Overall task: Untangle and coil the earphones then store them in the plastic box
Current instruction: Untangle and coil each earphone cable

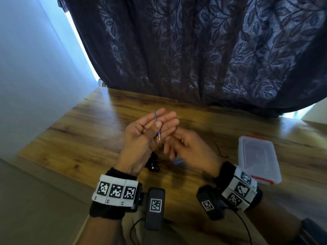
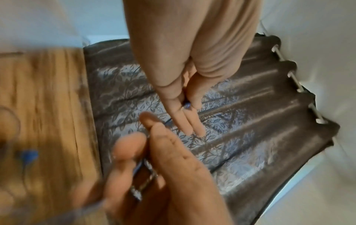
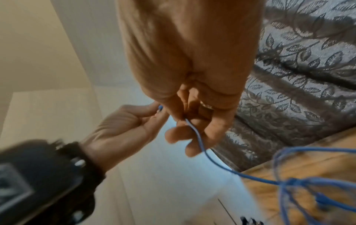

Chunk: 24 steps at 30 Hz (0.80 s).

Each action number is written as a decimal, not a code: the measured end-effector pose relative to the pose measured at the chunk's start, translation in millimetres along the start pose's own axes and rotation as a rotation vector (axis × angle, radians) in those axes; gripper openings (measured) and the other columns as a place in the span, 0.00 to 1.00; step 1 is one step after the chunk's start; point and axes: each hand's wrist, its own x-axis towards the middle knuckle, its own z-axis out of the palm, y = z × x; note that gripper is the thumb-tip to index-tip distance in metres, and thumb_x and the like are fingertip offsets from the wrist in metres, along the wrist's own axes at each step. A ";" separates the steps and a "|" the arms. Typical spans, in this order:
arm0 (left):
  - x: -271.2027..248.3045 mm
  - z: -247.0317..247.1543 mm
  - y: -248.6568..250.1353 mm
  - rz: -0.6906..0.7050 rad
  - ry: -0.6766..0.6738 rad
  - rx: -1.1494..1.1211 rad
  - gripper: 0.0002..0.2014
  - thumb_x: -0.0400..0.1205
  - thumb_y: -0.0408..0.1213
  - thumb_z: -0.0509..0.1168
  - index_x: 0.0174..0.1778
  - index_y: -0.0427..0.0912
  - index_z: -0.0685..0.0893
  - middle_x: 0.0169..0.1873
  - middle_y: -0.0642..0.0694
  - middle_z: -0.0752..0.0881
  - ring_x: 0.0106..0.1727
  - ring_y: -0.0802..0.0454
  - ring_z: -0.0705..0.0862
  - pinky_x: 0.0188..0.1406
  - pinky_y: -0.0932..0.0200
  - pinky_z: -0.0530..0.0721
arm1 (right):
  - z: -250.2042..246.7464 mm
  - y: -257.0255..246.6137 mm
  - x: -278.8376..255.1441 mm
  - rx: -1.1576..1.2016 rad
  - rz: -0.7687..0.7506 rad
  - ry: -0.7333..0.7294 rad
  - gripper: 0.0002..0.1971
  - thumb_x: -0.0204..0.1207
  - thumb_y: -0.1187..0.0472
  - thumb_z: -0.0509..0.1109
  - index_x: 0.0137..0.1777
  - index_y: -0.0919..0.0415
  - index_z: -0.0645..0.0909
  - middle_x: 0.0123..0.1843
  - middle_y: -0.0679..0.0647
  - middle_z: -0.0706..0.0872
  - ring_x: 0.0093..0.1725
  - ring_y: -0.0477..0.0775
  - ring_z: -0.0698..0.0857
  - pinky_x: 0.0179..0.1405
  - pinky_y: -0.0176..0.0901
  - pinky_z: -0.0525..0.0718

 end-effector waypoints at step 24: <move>-9.5 10.0 -4.8 0.032 -0.072 0.315 0.11 0.88 0.34 0.60 0.52 0.38 0.88 0.27 0.48 0.81 0.23 0.56 0.70 0.25 0.63 0.69 | -37.0 -10.0 14.0 0.191 -0.199 0.283 0.04 0.78 0.70 0.74 0.48 0.62 0.86 0.35 0.44 0.89 0.32 0.37 0.85 0.35 0.29 0.82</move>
